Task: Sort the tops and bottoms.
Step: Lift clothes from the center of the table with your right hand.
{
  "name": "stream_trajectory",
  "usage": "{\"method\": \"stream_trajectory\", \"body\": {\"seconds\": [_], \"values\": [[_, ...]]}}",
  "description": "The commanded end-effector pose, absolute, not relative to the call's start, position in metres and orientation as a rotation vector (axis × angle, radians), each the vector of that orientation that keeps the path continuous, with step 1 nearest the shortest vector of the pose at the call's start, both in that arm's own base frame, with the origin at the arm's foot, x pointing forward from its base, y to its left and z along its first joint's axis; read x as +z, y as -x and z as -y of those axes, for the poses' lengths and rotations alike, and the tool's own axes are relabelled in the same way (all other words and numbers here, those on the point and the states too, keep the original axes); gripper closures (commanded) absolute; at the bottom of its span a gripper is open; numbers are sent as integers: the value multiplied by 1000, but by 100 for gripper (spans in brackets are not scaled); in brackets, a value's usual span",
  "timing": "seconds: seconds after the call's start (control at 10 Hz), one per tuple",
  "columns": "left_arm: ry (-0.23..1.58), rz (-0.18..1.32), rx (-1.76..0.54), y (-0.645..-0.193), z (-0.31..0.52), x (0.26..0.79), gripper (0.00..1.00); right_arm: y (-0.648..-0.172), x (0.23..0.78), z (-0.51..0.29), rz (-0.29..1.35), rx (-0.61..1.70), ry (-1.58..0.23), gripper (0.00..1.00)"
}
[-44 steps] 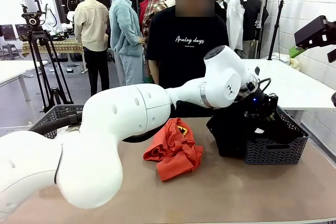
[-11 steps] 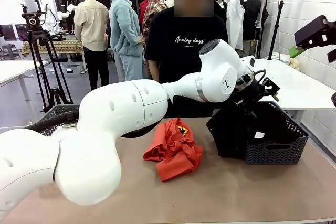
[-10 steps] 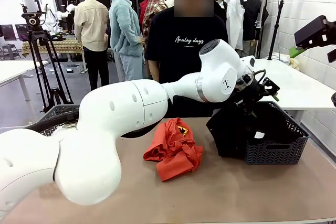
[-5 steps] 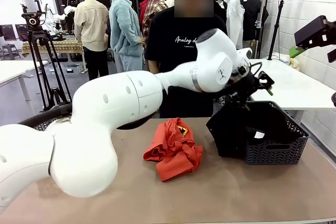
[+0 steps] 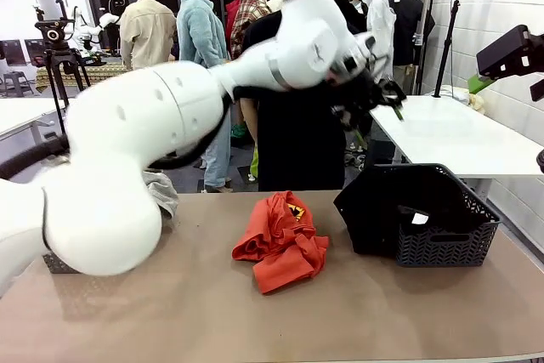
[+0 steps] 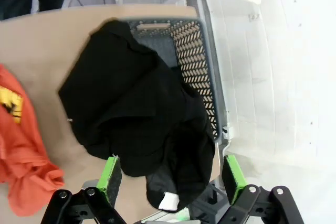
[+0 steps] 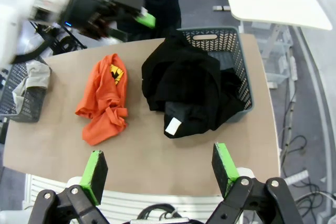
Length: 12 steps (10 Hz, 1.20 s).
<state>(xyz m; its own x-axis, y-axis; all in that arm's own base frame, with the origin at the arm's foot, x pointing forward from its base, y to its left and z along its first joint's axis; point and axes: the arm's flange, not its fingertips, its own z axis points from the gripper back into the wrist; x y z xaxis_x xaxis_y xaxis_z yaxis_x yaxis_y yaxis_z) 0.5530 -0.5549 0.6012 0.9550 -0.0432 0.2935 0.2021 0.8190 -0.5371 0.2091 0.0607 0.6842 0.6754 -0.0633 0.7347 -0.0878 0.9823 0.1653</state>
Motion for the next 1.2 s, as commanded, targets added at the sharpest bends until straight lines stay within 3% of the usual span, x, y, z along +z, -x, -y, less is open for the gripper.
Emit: {"method": "stream_trajectory", "body": {"seconds": [0.0, 0.2, 0.3, 0.4, 0.8, 0.9, 1.1], "values": [[613, 313, -176, -480, 458, 597, 0, -210, 683, -60, 820, 21, -192, 0], [565, 334, -162, -463, 427, 611, 0, -210, 683, -60, 820, 21, -192, 0], [434, 396, -29, -455, 427, 621, 0, -210, 683, -60, 820, 21, -192, 0], [591, 325, -158, -549, 502, 678, 0, -210, 683, -60, 820, 21, -192, 0], [561, 331, -135, -546, 500, 681, 0, -210, 683, -60, 820, 21, -192, 0], [518, 280, -143, -548, 484, 666, 0, -210, 683, -60, 820, 21, -192, 0], [460, 323, -166, -536, 421, 664, 0, -210, 683, -60, 820, 21, -192, 0]]}}
